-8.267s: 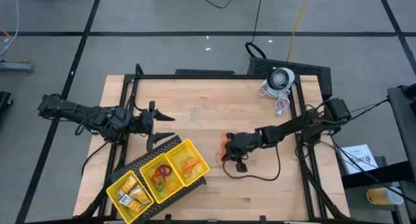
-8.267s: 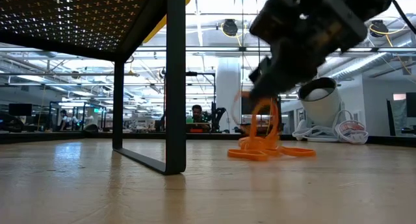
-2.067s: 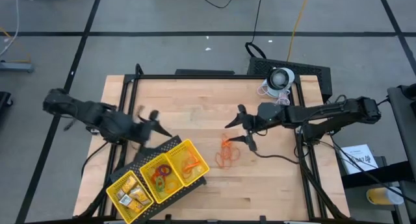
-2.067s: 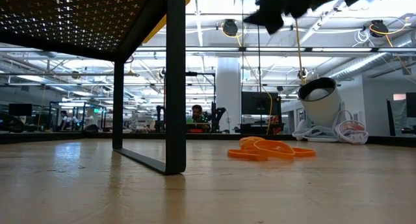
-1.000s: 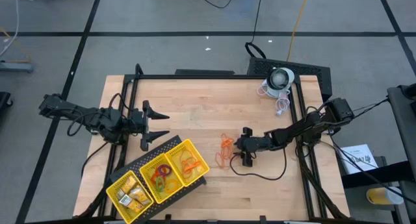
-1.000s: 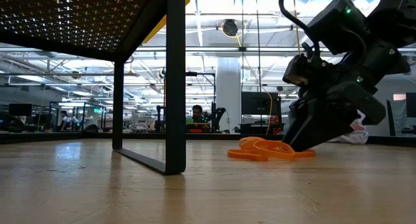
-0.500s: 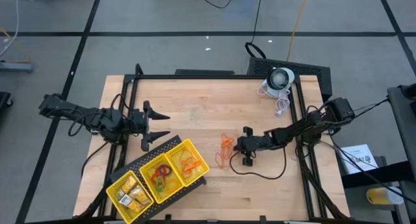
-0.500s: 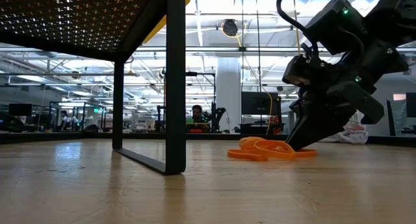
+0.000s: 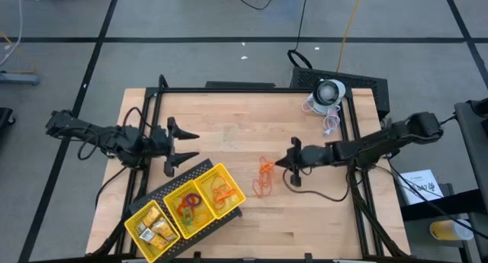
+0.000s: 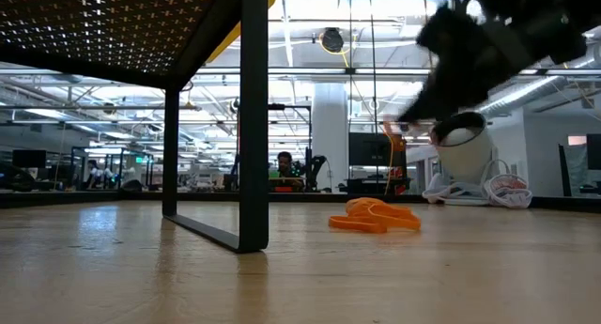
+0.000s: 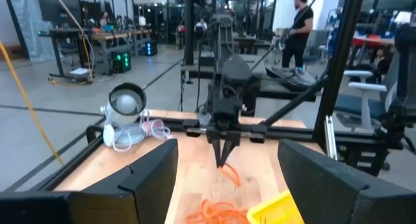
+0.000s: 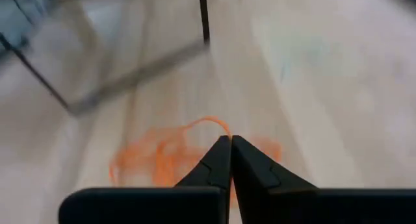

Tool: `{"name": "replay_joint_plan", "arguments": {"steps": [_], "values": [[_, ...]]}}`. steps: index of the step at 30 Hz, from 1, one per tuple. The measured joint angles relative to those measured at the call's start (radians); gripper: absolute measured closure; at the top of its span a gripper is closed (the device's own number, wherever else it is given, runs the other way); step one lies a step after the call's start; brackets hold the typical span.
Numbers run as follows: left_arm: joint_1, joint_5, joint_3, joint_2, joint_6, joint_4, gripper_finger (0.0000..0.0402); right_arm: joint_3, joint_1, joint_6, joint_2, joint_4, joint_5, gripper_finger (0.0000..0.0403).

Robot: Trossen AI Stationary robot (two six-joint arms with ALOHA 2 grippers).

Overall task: Pick & Place Office Desk Supplies
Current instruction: Put the orange rubber band into the right yellow bin on the shelf

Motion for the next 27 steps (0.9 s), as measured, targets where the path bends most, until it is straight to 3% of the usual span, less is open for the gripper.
{"name": "replay_joint_plan", "arguments": {"steps": [7,19,27], "values": [[0.002,-0.020,0.000,0.029,0.036,0.050,0.0133,0.002,-0.005,-0.148,-0.045,0.269,-0.006,0.0402],[0.040,-0.018,0.000,0.244,0.129,0.347,0.0133,0.003,-0.075,-0.269,0.066,0.728,-0.185,0.0402],[0.141,0.294,0.030,0.387,-0.023,0.440,0.0133,0.037,-0.129,-0.271,0.163,0.903,-0.238,0.0403]]}}
